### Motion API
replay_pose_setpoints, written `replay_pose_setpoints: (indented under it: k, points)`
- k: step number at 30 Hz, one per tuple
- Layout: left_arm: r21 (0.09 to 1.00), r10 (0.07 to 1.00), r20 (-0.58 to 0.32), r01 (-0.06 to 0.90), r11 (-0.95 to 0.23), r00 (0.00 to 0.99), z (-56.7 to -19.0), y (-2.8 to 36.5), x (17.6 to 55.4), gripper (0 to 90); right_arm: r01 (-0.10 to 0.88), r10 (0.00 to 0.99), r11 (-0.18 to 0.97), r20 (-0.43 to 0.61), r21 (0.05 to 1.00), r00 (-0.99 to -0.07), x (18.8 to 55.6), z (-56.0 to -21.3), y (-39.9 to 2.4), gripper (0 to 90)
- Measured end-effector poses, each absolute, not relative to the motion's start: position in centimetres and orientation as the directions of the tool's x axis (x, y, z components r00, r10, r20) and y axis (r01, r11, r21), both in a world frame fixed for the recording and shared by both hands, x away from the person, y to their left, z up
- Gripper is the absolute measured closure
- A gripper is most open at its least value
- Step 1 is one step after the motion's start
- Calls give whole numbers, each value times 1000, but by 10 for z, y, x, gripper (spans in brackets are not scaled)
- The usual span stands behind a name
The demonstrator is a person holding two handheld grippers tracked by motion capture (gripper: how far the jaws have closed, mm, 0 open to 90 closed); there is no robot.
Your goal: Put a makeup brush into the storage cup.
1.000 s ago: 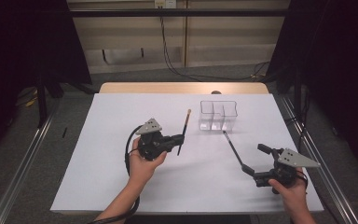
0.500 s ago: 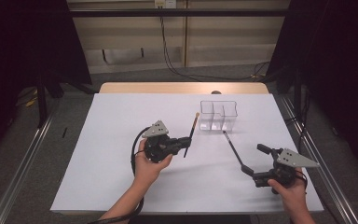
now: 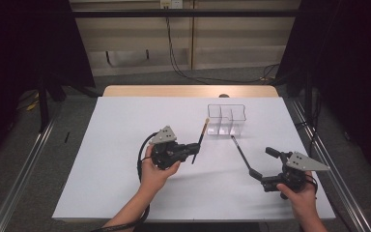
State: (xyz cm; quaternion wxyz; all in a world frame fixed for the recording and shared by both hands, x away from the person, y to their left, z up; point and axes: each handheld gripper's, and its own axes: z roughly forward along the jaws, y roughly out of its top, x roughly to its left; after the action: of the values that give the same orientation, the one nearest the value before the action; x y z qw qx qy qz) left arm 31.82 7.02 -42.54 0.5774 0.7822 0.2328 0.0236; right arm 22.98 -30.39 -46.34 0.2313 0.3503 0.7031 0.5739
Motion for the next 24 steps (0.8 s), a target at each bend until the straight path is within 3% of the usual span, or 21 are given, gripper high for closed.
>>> replay_pose_setpoints:
  k: [24]
  points:
    - [913,384,-237,339,-226,893,-429,69,316,846,275,732,61,144,959,-666,260,-446,-277,0]
